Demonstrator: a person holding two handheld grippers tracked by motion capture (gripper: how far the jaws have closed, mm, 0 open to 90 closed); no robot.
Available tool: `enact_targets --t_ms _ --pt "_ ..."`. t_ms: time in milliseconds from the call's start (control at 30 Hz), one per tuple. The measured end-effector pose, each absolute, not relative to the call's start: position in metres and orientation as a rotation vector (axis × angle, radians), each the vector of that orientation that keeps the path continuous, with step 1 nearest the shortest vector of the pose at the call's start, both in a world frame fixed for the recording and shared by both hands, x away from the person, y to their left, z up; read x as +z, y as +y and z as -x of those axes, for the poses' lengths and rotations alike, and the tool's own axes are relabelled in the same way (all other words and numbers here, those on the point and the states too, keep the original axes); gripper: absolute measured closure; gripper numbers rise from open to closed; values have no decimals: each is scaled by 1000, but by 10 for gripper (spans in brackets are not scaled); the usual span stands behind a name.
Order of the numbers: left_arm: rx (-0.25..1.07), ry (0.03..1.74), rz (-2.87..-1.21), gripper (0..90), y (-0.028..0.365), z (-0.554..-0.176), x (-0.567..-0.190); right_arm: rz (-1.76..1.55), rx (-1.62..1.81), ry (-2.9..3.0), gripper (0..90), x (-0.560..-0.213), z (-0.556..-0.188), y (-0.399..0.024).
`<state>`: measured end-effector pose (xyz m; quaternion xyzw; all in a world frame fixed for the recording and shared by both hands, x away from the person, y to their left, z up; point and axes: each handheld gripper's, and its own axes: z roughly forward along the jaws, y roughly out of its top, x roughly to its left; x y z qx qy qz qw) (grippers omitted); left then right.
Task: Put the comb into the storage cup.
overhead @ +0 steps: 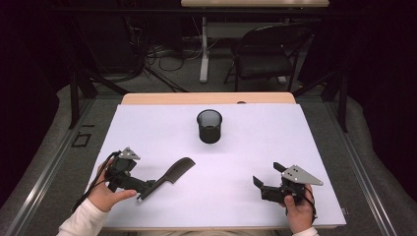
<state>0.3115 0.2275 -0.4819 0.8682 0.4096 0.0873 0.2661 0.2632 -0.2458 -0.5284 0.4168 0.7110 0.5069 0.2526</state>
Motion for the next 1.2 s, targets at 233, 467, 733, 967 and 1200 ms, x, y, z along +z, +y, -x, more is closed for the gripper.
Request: enact_targets --t_ms 233,467,733,967,1200 --pt "209 1117 -2376 5 223 -316 -483 -1131 1382 1930 104 -529 -264 -245" --pt "193 1129 -2392 5 221 -319 -485 -1131 1379 1933 104 -529 -264 -246" --pt "172 1138 -2413 6 219 -322 -488 -1137 1377 1939 104 -529 -263 -245" --pt "171 1140 -2454 6 216 -324 -490 -1134 1377 1942 104 -529 -264 -245" --pt "143 1106 -2513 8 212 -327 -494 -1133 1379 1943 105 -530 -264 -245"
